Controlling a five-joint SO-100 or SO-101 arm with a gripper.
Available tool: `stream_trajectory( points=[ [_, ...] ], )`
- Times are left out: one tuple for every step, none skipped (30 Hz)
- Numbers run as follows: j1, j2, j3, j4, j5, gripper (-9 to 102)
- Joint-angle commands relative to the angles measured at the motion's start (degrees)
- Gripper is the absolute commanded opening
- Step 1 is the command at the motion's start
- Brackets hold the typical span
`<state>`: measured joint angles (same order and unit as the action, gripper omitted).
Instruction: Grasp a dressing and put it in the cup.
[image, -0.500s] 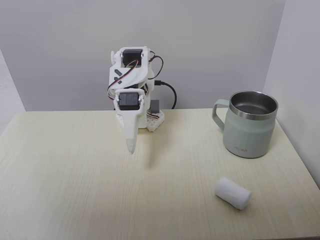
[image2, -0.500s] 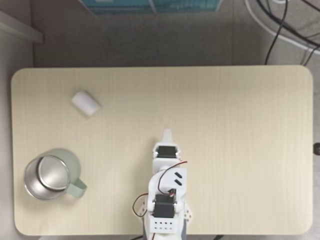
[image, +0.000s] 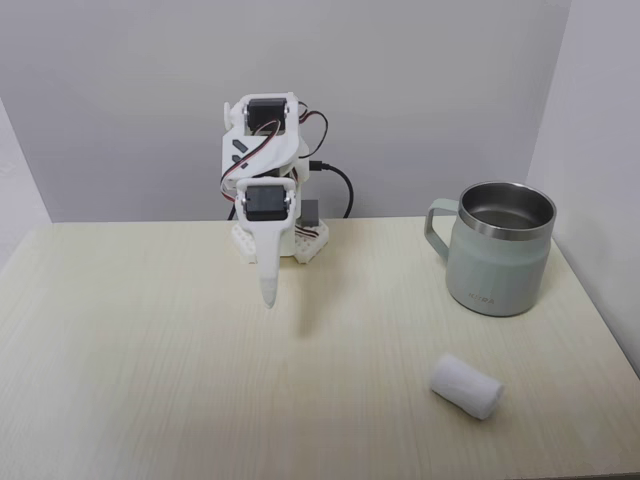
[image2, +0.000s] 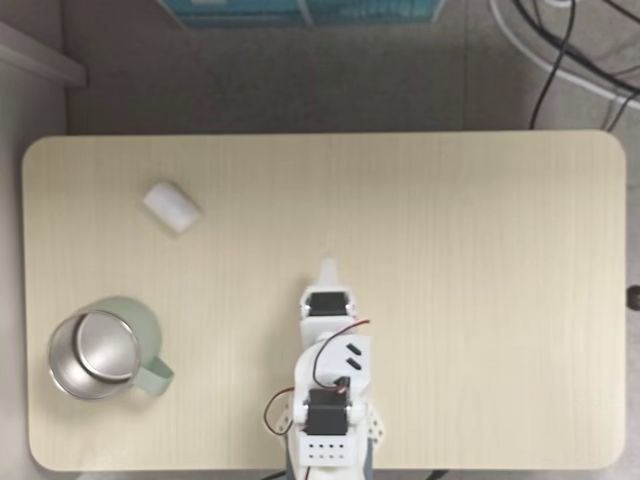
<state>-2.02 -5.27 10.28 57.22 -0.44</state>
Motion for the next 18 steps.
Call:
stream_trajectory(
  points=[
    [-0.2,0.4,0.5,0.1,-0.4,0],
    [-0.2,0.4,0.5,0.1,-0.4,0],
    [-0.2,0.4,0.5,0.1,-0.4,0],
    [-0.1,0.4,0.5,0.0,-0.5,0],
    [0.1,0.4,0.7,-0.1,-0.5,0],
    [0.4,0.4,1.7,0.1,-0.5,0],
    [0.9,0.4,3.2,0.6,-0.5,0],
    [1.3,0.4,5.1,1.5,-0.4,0],
    [1.4,0.4,7.2,2.5,-0.4,0],
    [1.2,0.3,9.3,3.7,-0.4,0],
    [0.8,0.6,11.4,4.7,-0.8,0],
    [0.4,1.6,13.6,5.4,-1.2,0],
    [0.2,3.3,16.1,5.6,-1.8,0],
    [-0.1,5.9,19.2,6.0,-2.5,0],
    [-0.4,9.0,22.5,6.2,-3.5,0],
    [-1.0,12.7,26.4,6.7,-4.5,0],
    [-1.3,16.4,30.4,7.3,-5.5,0],
    [-1.8,20.6,34.8,8.1,-6.9,0]
  ],
)
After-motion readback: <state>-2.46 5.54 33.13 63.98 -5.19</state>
